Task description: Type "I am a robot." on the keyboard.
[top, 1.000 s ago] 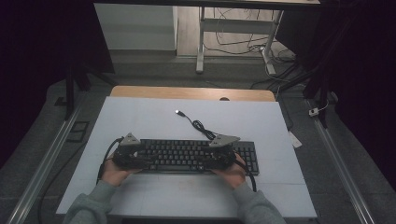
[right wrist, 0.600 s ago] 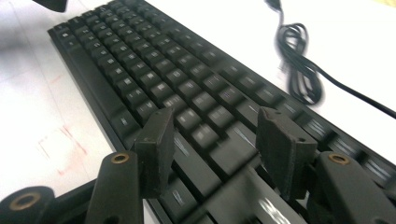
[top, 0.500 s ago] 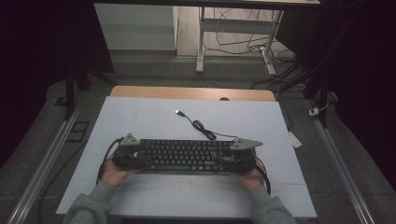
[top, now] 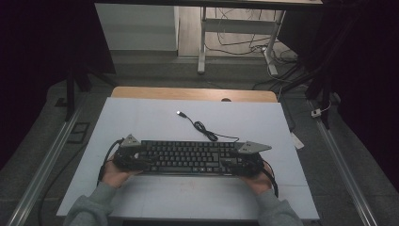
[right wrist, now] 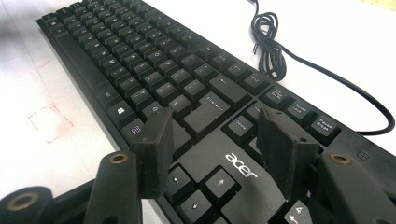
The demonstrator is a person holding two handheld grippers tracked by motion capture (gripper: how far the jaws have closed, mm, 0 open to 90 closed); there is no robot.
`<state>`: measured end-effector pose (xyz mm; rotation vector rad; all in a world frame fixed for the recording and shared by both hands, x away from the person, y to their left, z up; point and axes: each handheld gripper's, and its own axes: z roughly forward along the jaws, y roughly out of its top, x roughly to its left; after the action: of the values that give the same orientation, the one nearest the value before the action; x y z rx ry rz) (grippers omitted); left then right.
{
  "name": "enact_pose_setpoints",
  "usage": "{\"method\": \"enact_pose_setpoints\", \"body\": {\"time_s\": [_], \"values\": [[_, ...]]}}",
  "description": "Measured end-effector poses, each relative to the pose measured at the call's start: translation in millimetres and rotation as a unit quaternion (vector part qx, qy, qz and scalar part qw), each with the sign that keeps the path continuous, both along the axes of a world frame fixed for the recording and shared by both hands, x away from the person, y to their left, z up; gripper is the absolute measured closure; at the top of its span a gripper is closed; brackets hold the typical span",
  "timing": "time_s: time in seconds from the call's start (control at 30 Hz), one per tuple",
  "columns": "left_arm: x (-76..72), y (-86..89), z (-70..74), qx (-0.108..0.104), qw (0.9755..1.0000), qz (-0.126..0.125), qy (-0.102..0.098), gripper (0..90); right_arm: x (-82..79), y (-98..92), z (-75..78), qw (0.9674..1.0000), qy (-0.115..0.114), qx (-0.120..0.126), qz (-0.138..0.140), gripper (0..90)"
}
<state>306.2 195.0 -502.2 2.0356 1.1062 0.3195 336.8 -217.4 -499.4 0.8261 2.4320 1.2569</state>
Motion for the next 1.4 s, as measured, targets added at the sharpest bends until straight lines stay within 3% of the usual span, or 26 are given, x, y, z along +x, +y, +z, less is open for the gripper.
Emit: {"method": "enact_pose_setpoints", "body": {"time_s": [0.57,0.97,1.4], "values": [[-1.4,-7.1,0.6,0.007,0.9999,-0.013,-0.007,32.7,1.3,2.0,-1.9,1.0,-0.002,-0.002,0.001,46.8],[-6.2,-25.1,2.2,0.015,0.9988,-0.044,-0.01,35.2,0.7,3.1,-1.9,1.0,-0.003,-0.006,0.002,46.7],[-11.7,-48.0,-2.8,0.028,0.9945,-0.101,-0.005,62.7,0.7,4.0,-2.4,0.9999,-0.004,-0.009,0.004,46.7]]}}
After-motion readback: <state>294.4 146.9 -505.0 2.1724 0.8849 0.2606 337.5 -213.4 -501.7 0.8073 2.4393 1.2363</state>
